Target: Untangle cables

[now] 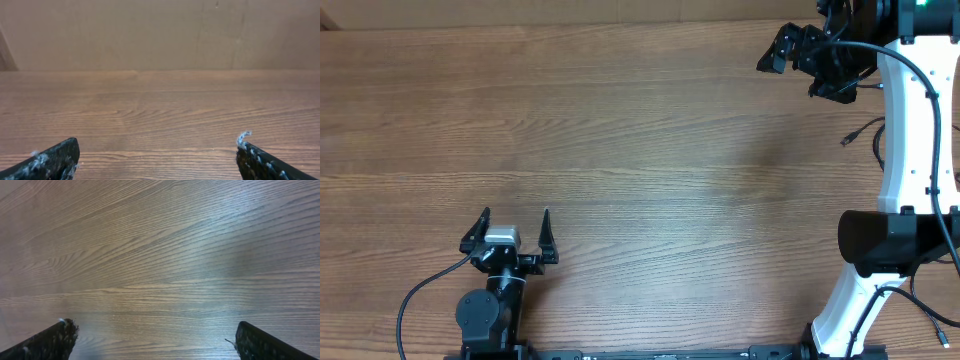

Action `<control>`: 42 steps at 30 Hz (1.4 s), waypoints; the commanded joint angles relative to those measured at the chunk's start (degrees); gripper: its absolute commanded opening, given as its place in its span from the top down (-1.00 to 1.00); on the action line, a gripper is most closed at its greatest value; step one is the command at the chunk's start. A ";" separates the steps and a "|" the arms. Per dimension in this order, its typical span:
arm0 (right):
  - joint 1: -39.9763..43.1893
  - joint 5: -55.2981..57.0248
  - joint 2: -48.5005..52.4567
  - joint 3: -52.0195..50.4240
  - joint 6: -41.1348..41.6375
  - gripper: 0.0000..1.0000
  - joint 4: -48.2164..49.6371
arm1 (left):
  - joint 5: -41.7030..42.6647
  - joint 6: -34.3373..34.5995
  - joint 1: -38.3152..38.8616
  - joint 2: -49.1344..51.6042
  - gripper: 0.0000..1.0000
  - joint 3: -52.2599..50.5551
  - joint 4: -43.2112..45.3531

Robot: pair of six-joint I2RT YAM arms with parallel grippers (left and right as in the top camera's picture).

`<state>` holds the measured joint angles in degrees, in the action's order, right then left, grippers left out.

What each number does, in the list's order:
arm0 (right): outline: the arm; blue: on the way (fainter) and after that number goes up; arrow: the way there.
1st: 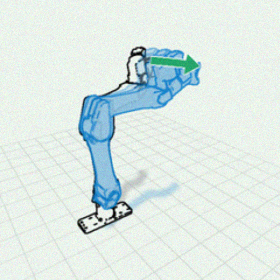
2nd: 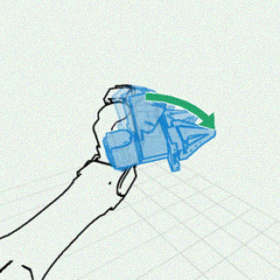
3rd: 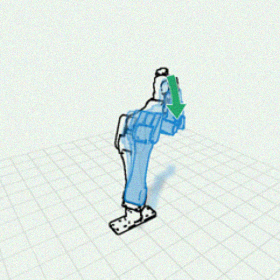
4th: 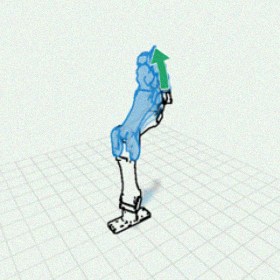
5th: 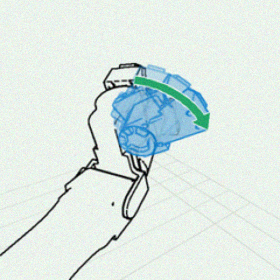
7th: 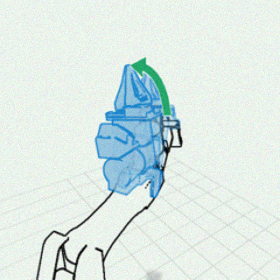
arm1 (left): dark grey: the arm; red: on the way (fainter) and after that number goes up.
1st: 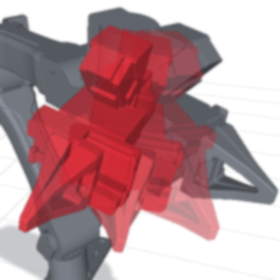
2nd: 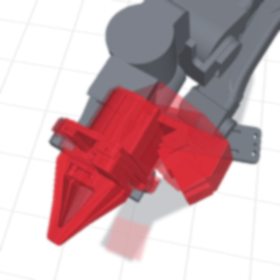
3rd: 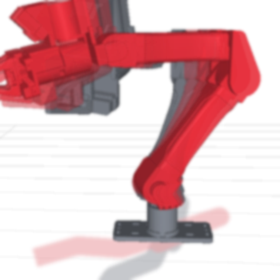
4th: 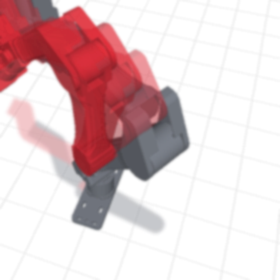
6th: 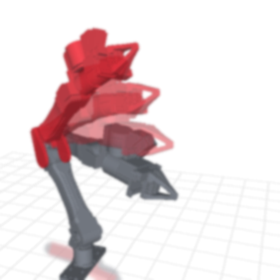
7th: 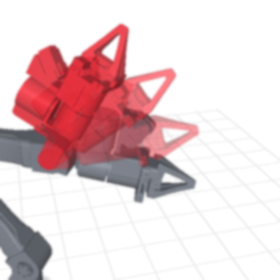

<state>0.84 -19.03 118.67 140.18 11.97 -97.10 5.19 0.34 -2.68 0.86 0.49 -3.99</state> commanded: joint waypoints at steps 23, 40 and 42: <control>-0.13 0.52 -0.04 -0.02 -0.26 -1.00 0.15 | 0.15 0.48 -0.31 -0.66 -0.99 -0.17 -0.11; -1.05 9.20 -1.22 -0.02 -0.72 -1.00 3.08 | 0.15 0.48 -0.31 -0.66 -0.99 -0.17 -0.11; -1.84 9.14 -1.79 -0.02 -4.76 -0.99 4.02 | 0.15 0.48 -0.31 -0.66 -1.00 -0.17 -0.11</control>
<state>0.43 -12.29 118.67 140.18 11.38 -94.02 5.32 0.03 -2.68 0.86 0.49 -3.95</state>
